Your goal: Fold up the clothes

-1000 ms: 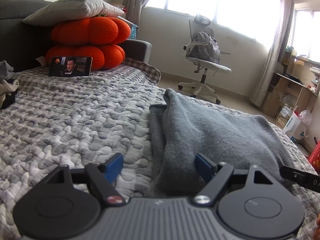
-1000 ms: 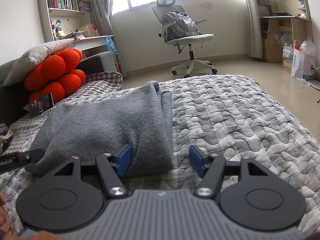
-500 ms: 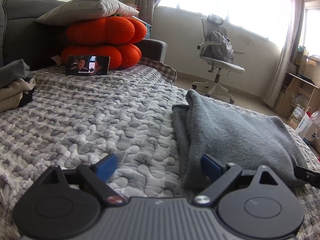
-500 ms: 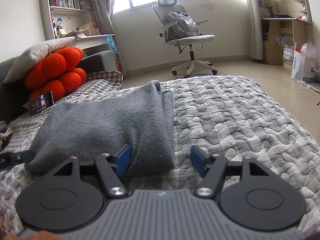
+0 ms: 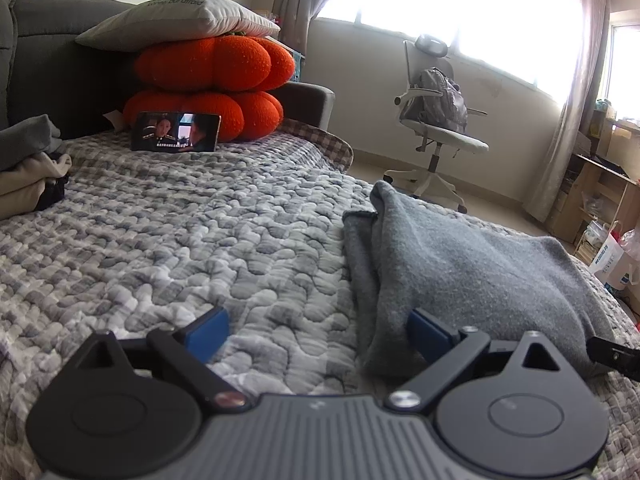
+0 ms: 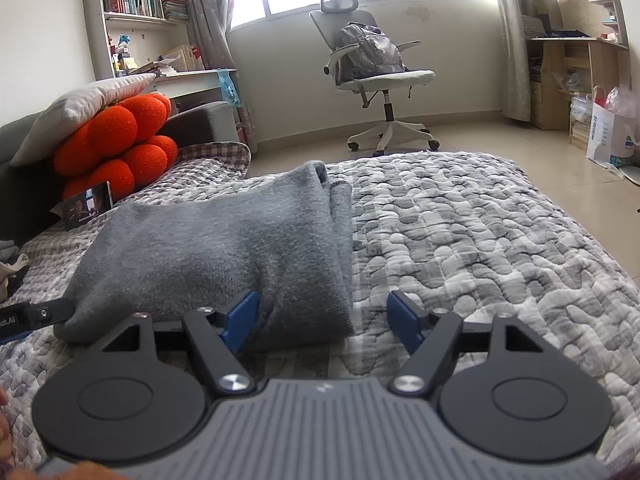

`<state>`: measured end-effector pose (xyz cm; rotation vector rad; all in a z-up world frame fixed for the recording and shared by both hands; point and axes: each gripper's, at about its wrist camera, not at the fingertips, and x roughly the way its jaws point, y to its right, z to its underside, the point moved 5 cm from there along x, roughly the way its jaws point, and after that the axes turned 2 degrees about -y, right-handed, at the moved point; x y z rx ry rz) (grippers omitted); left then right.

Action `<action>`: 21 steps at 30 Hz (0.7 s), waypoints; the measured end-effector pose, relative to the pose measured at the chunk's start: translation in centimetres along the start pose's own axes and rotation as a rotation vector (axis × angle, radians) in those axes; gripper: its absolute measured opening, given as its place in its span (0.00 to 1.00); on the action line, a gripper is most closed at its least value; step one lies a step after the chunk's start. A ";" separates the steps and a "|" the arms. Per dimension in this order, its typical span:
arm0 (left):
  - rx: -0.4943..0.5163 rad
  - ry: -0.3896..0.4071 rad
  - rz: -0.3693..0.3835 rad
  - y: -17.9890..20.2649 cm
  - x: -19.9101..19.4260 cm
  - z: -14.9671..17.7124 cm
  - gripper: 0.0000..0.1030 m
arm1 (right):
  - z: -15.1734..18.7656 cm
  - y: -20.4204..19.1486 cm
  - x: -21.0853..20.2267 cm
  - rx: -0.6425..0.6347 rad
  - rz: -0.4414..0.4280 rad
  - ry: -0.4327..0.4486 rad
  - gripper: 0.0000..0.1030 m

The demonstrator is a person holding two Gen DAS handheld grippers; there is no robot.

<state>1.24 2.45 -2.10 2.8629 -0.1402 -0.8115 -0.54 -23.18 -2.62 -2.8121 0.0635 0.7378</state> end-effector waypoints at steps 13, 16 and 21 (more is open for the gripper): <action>-0.028 0.015 0.027 -0.3 -0.3 0.1 0.96 | -0.1 0.0 0.0 0.004 -0.024 -0.001 0.79; -0.038 0.016 0.041 -0.4 -0.3 0.1 0.97 | -0.1 0.2 -0.1 0.014 -0.044 -0.003 0.80; -0.048 0.016 0.062 -0.6 -0.4 0.1 0.97 | -0.2 0.7 -0.4 0.045 -0.088 -0.005 0.82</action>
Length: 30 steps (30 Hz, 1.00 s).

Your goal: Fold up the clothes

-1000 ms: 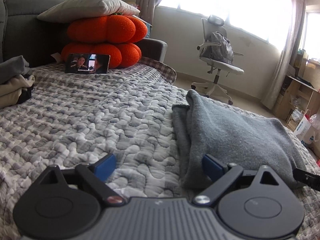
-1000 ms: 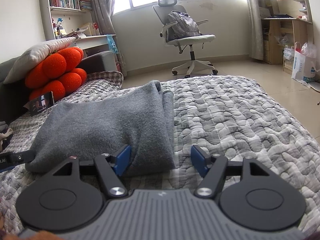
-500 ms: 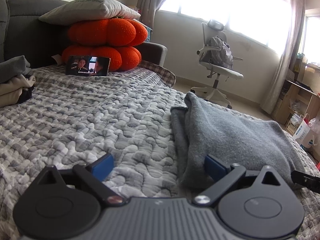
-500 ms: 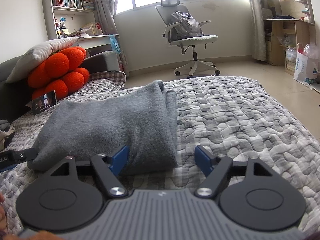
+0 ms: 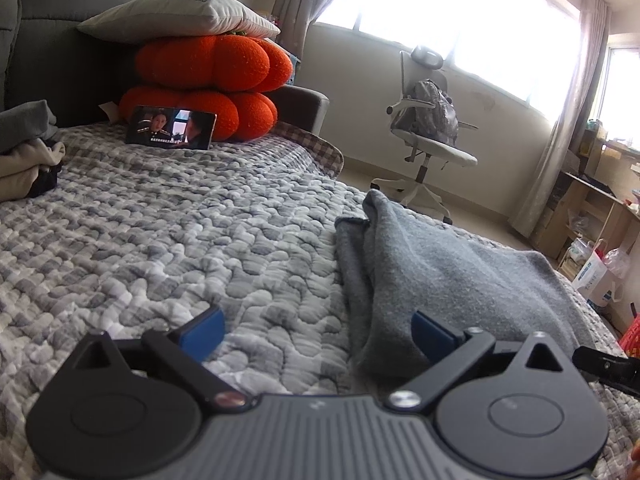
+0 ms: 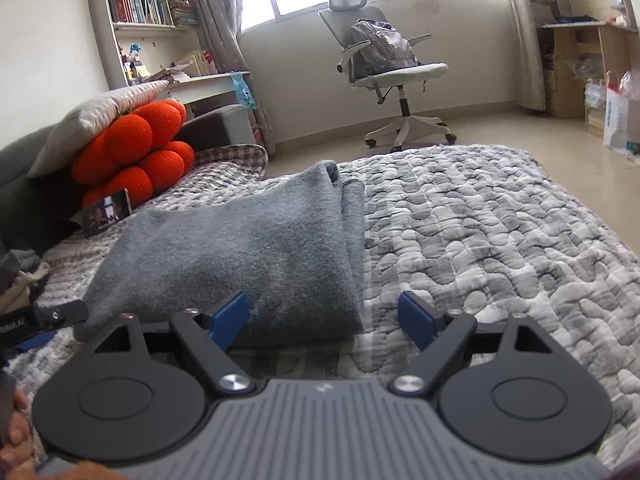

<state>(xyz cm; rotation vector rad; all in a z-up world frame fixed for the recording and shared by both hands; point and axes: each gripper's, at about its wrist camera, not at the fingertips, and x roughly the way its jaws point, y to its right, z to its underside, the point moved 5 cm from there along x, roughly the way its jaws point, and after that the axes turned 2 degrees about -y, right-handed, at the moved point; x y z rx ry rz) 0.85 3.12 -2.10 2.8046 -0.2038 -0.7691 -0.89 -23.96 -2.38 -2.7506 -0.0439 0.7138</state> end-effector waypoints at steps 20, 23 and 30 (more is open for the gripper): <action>0.074 -0.062 -0.018 0.4 0.4 -0.1 0.97 | 0.8 0.4 -2.3 0.033 -0.020 -0.012 0.83; 0.085 -0.076 -0.009 0.1 0.2 -0.3 0.97 | 0.8 0.4 -2.5 0.046 -0.024 -0.012 0.83; -0.059 -0.111 0.043 -1.5 -0.5 -1.6 0.97 | 0.5 0.7 -2.7 0.096 -0.039 -0.010 0.84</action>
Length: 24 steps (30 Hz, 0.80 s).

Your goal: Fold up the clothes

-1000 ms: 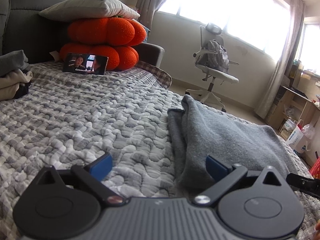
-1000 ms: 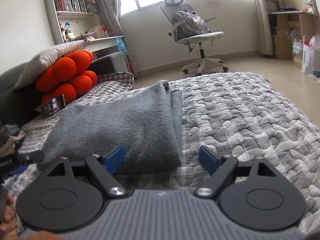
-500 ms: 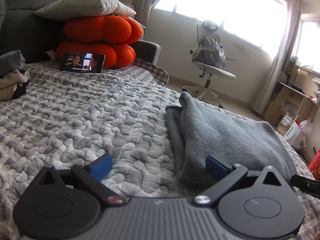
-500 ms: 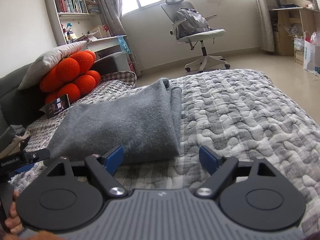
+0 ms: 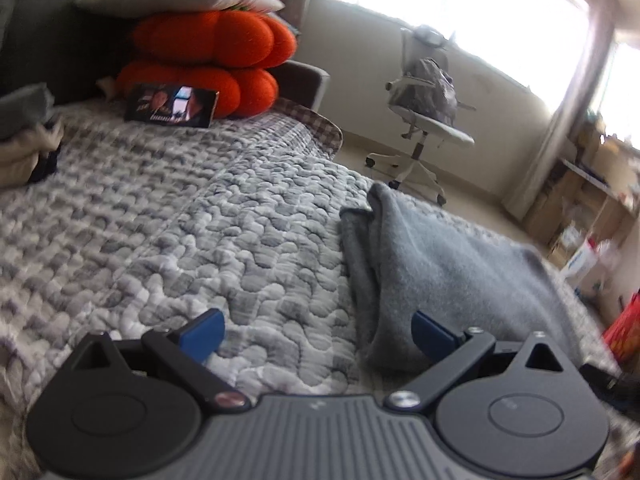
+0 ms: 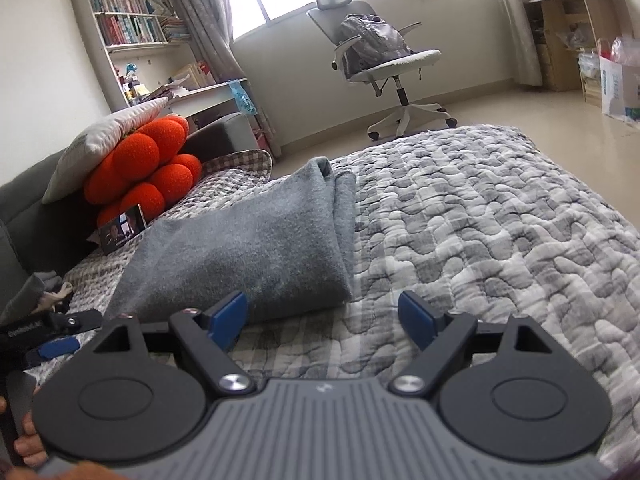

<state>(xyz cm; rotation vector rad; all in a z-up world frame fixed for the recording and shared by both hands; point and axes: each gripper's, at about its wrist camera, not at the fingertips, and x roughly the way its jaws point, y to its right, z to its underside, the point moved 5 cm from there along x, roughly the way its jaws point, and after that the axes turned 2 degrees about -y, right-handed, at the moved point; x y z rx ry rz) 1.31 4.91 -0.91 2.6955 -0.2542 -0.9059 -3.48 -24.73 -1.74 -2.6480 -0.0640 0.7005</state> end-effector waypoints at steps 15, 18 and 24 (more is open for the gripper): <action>0.033 -0.015 0.097 4.6 -2.1 0.9 0.97 | -0.5 -0.6 -0.8 0.250 -0.175 -0.063 0.87; 0.041 -0.069 0.106 5.2 -1.2 1.9 0.94 | -0.6 -0.9 -0.5 0.276 -0.173 -0.067 0.87; 0.014 -0.101 0.146 5.7 -0.1 2.5 0.94 | -1.0 -1.2 0.3 0.318 -0.164 -0.049 0.87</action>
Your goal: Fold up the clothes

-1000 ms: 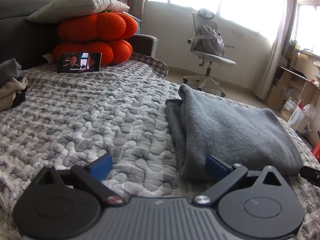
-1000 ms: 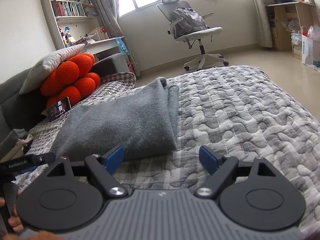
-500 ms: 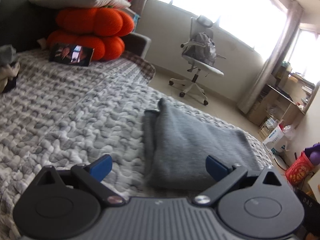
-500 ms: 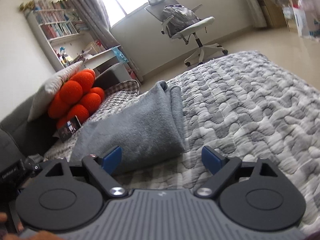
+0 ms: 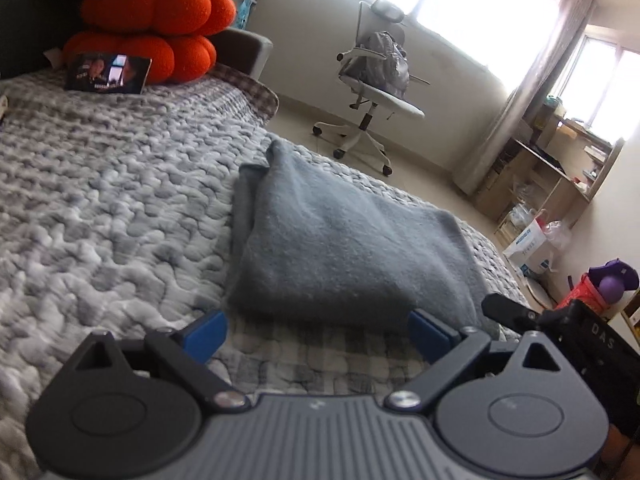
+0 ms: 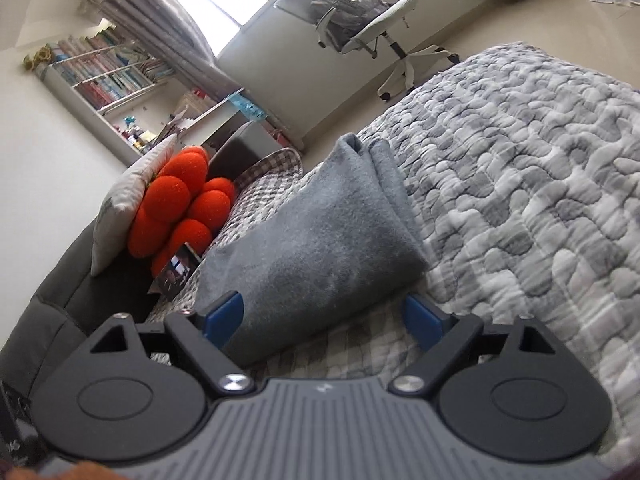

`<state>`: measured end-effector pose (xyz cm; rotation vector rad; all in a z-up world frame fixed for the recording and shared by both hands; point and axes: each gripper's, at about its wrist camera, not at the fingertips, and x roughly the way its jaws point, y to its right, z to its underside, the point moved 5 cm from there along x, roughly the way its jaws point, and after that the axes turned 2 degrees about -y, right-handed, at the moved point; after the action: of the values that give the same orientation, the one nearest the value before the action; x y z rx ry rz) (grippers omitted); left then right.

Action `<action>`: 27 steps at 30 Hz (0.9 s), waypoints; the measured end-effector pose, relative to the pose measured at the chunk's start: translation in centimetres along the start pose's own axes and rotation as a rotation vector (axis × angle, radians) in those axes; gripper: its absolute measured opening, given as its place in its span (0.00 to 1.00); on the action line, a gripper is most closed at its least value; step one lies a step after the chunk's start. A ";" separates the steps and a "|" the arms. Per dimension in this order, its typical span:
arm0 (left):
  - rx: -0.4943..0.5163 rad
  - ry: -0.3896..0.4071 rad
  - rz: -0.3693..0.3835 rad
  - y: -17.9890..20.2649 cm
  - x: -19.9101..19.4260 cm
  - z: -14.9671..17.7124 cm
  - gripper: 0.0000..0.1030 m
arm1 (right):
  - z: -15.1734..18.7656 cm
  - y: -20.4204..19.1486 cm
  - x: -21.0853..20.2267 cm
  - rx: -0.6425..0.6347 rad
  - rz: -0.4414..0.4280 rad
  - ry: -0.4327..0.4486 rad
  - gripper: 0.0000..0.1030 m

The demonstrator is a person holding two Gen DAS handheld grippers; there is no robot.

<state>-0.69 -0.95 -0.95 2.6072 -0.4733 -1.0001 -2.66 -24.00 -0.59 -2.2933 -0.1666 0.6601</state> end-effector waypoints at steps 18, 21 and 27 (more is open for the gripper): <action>-0.066 0.031 0.012 -0.9 2.4 -1.3 0.95 | -0.9 -0.3 2.0 0.000 0.051 0.100 0.87; -0.096 0.031 0.019 -1.2 2.9 -1.8 0.95 | -0.9 -0.4 2.3 -0.004 0.053 0.108 0.87; -0.147 0.034 0.042 -1.7 3.8 -2.8 0.96 | -1.4 -0.4 2.9 0.000 0.050 0.109 0.87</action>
<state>4.20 -0.52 -1.86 2.4697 -0.4272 -0.9385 0.59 -23.74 -0.66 -2.3330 -0.0583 0.5584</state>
